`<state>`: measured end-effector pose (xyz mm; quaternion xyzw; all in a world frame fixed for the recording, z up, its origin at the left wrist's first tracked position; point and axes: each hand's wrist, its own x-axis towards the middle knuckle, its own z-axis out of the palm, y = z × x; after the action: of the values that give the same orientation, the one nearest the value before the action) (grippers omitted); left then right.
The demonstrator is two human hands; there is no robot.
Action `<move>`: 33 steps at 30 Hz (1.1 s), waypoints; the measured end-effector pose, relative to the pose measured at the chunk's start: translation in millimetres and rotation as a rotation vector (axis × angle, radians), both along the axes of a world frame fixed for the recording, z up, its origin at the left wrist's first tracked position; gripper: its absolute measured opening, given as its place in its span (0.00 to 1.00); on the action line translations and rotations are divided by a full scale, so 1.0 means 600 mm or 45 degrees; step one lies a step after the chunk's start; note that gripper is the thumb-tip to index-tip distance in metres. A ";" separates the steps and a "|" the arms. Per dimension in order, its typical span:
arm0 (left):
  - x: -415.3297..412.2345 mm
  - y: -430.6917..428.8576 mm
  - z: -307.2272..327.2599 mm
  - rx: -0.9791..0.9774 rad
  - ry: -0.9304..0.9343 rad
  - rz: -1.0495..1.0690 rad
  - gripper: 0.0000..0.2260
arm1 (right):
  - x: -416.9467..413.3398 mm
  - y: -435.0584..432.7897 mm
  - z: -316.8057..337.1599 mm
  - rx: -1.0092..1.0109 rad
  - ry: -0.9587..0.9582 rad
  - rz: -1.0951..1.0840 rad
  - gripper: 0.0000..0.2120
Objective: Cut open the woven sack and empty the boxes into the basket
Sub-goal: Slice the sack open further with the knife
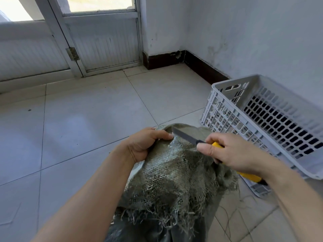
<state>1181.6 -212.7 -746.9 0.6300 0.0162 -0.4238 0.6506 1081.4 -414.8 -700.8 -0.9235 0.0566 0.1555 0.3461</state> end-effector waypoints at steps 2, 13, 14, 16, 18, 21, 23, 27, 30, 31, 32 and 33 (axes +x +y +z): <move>0.001 0.001 0.002 -0.016 0.020 0.020 0.06 | -0.004 -0.006 -0.005 -0.171 0.035 0.061 0.20; -0.005 -0.005 0.023 -0.019 0.014 0.022 0.09 | -0.005 -0.006 0.004 -0.468 0.066 0.076 0.22; -0.005 -0.006 0.023 -0.007 0.005 0.024 0.09 | -0.004 -0.005 0.003 -0.482 0.063 0.075 0.22; -0.005 -0.007 0.023 0.015 -0.010 0.027 0.09 | -0.003 -0.004 0.004 -0.512 0.051 0.065 0.22; -0.006 -0.006 0.024 0.021 -0.022 0.025 0.09 | -0.003 -0.002 0.006 -0.535 0.044 0.051 0.21; -0.006 -0.005 0.025 0.020 -0.036 0.021 0.08 | -0.004 0.003 0.007 -0.552 0.045 0.042 0.22; -0.006 -0.004 0.026 0.017 -0.044 0.015 0.08 | -0.005 0.006 0.006 -0.539 0.039 0.026 0.24; -0.010 -0.004 0.027 -0.005 -0.046 0.006 0.07 | -0.007 0.009 0.005 -0.502 0.042 -0.007 0.25; -0.012 -0.004 0.031 -0.037 -0.030 0.025 0.07 | -0.008 0.013 -0.002 -0.457 0.001 -0.074 0.26; -0.013 -0.004 0.032 -0.048 -0.028 0.039 0.07 | -0.009 0.015 -0.004 -0.444 -0.017 -0.093 0.25; -0.014 -0.004 0.033 -0.058 -0.030 0.053 0.07 | -0.009 0.017 -0.006 -0.437 -0.042 -0.114 0.25; -0.014 -0.004 0.033 -0.062 -0.036 0.067 0.08 | -0.010 0.020 -0.008 -0.434 -0.076 -0.133 0.25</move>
<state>1173.2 -214.9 -727.0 0.6191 0.0132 -0.3978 0.6770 1075.4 -402.8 -705.4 -0.9688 0.1197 0.0981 0.1936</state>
